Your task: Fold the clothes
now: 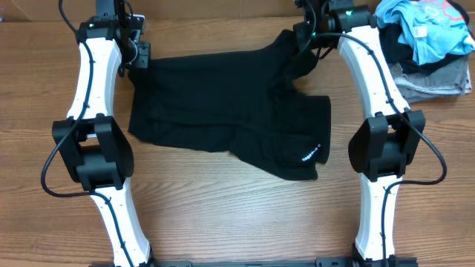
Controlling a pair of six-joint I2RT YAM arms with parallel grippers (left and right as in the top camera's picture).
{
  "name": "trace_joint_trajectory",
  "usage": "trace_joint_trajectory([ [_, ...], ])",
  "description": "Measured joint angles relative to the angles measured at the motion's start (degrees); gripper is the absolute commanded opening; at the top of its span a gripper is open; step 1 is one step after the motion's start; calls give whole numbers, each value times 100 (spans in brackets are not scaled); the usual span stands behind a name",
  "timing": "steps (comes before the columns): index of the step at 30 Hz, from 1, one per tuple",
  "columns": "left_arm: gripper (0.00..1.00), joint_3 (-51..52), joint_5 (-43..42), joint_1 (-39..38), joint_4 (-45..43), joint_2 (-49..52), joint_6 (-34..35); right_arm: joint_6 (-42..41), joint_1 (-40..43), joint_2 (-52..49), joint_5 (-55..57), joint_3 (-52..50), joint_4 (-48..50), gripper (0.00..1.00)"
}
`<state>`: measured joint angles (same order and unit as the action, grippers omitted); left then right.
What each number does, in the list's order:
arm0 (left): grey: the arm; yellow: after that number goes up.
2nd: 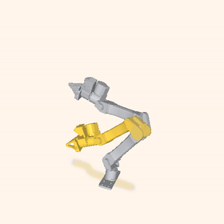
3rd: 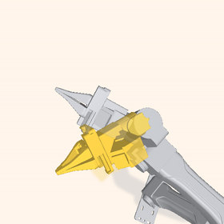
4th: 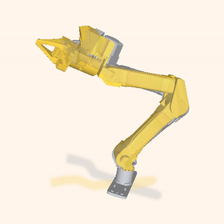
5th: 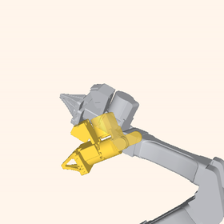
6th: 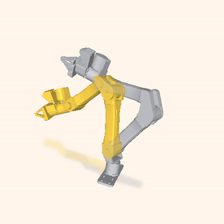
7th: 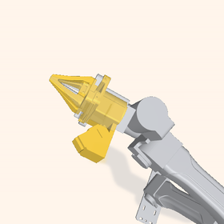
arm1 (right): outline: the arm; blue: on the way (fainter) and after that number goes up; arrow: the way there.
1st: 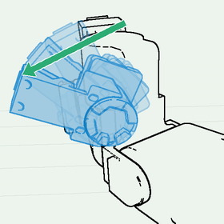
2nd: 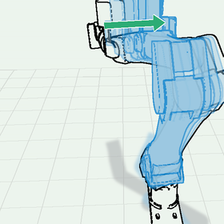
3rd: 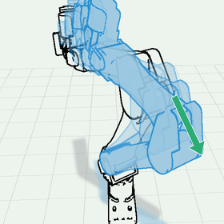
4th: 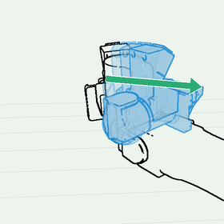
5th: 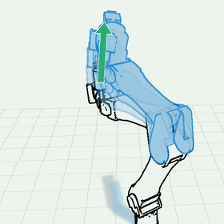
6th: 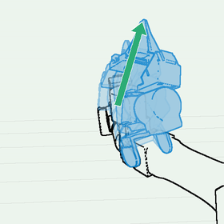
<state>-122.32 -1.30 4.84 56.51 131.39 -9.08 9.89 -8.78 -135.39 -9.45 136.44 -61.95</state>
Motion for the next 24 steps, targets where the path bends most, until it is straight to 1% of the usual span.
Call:
trace_joint_trajectory([
  [7,4,-2,0,0,28,0,0,61,-81,0,-101,730,-1161,4],
  [12,4,-188,13,0,485,0,0,-72,-260,0,-247,1014,-2306,4],
  [15,4,-339,157,0,697,0,-2,-295,-389,0,-254,1012,-2887,4],
  [18,4,-361,295,0,767,0,-17,-577,-520,0,-203,931,-3209,4],
  [24,4,-317,376,0,776,0,-140,-1156,-597,0,46,232,-3469,4],
])
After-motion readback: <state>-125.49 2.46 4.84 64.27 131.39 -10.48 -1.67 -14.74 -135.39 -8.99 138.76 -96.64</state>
